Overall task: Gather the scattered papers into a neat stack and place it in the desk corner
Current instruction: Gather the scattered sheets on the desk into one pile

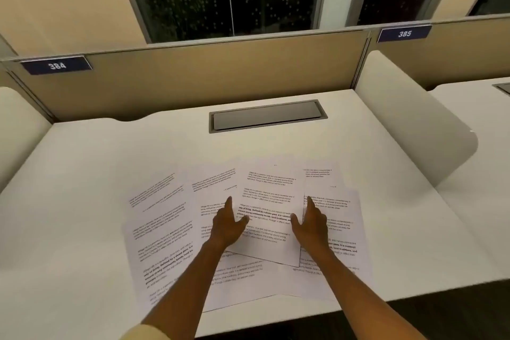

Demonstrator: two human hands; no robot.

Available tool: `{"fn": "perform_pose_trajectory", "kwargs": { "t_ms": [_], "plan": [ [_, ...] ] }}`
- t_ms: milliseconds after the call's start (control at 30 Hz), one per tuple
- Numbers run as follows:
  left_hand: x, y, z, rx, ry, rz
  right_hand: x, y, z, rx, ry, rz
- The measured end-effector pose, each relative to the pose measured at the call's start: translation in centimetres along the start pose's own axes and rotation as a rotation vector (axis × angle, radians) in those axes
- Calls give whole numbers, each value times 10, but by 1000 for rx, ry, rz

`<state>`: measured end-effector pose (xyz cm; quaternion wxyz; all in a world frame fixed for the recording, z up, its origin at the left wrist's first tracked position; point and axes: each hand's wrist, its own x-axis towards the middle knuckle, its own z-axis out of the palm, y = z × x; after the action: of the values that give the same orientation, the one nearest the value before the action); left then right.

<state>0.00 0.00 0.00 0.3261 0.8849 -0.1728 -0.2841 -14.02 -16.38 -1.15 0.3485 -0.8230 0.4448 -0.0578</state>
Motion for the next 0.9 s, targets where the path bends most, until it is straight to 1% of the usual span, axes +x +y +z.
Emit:
{"fn": "perform_pose_trajectory", "kwargs": {
  "t_ms": [233,333,433,600,767,900],
  "plan": [
    [5,2,-4,-39,-19,-25,4,-14,9,80,-4,84],
    [9,2,-6,-75,-9,-24,6,-19,13,153,11,103],
    [14,2,-9,-175,8,-40,8,-24,15,263,30,150],
    [17,-1,-13,-351,-4,-126,10,-24,17,340,51,175],
    [19,-2,-12,-391,28,-152,10,-24,12,350,86,186],
    [19,5,-4,-380,20,-128,12,-18,3,390,124,202]
  ]
}}
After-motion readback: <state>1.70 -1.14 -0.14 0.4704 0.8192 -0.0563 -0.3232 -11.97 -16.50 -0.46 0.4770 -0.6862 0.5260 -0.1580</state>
